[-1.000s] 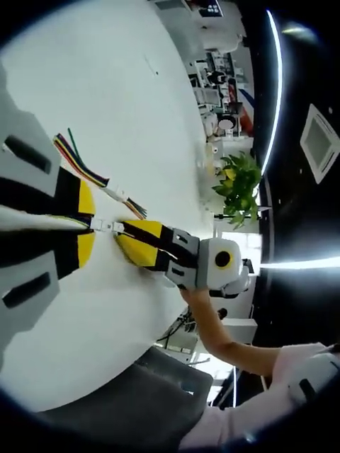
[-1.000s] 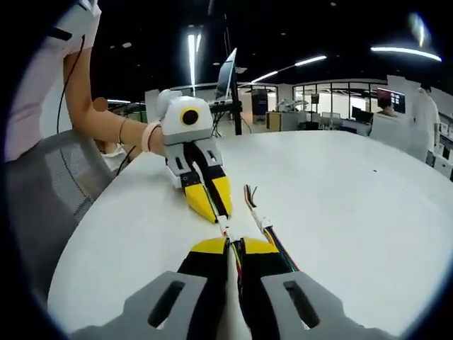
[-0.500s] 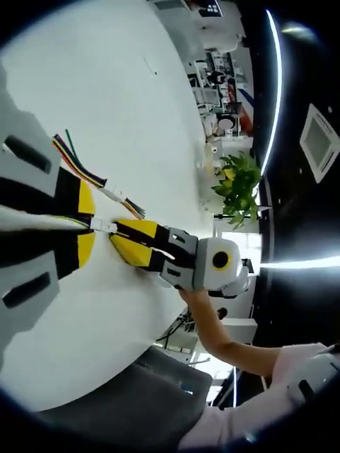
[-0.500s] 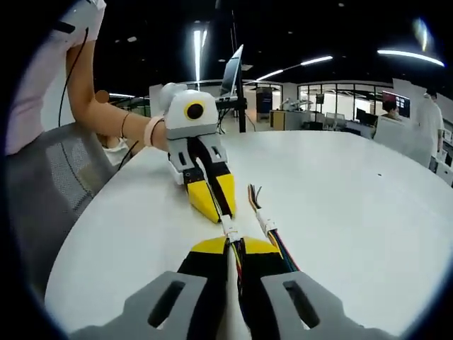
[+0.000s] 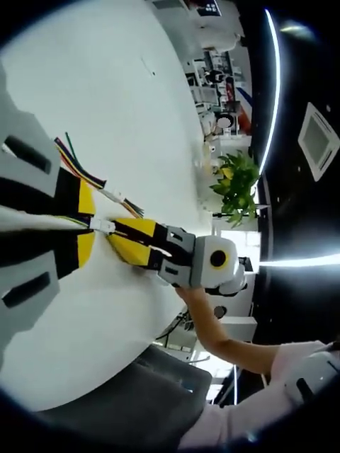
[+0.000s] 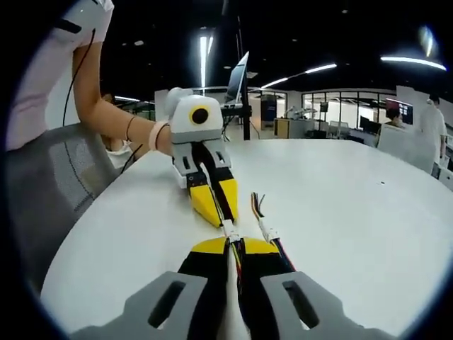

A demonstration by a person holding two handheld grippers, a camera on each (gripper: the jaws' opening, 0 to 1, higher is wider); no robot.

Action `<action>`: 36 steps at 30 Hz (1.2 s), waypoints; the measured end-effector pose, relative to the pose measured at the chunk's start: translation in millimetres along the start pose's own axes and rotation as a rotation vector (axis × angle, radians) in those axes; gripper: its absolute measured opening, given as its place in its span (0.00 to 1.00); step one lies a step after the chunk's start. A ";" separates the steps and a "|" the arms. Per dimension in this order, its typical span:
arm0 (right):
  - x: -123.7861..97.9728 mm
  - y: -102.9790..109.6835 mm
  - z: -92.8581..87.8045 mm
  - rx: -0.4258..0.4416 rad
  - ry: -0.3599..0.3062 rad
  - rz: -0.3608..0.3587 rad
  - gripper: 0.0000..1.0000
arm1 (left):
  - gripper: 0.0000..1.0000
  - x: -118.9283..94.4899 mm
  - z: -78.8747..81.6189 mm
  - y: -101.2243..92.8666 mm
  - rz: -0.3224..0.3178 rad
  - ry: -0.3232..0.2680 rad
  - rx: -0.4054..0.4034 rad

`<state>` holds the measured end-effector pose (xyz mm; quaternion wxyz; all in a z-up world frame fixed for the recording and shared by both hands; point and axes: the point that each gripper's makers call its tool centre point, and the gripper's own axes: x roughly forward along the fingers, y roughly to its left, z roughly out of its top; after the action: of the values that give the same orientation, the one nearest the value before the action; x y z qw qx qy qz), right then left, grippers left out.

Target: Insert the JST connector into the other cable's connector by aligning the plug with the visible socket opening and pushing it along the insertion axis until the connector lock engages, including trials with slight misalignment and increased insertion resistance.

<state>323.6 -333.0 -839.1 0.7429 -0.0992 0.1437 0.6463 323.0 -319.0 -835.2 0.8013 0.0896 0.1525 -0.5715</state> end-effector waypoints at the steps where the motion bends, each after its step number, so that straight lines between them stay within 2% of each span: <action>1: 0.3 -1.0 -0.4 -0.001 -0.001 -0.001 0.03 | 0.00 0.0 0.3 0.5 0.001 -0.002 0.000; 9: 2.8 -5.1 -9.7 0.002 0.001 0.009 0.02 | 0.00 2.5 -4.0 0.6 0.007 0.015 0.017; 27: 7.0 -6.1 -4.5 0.040 -0.043 0.002 0.02 | 0.00 3.3 -2.3 2.8 0.017 0.025 0.040; 31: 8.4 -8.4 -3.3 0.029 -0.048 -0.019 0.02 | 0.00 3.3 -1.9 6.8 0.031 0.024 0.035; 34: 8.9 -7.5 -1.3 0.034 -0.058 -0.015 0.02 | 0.00 5.0 1.3 7.0 0.030 -0.004 -0.003; 36: 10.4 -5.4 -0.8 0.005 -0.055 -0.013 0.03 | 0.00 7.4 0.5 6.5 0.033 0.016 0.045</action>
<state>330.1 -324.4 -843.6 0.7509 -0.0806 0.1239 0.6436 331.4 -323.5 -837.5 0.8070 0.1147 0.1445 -0.5609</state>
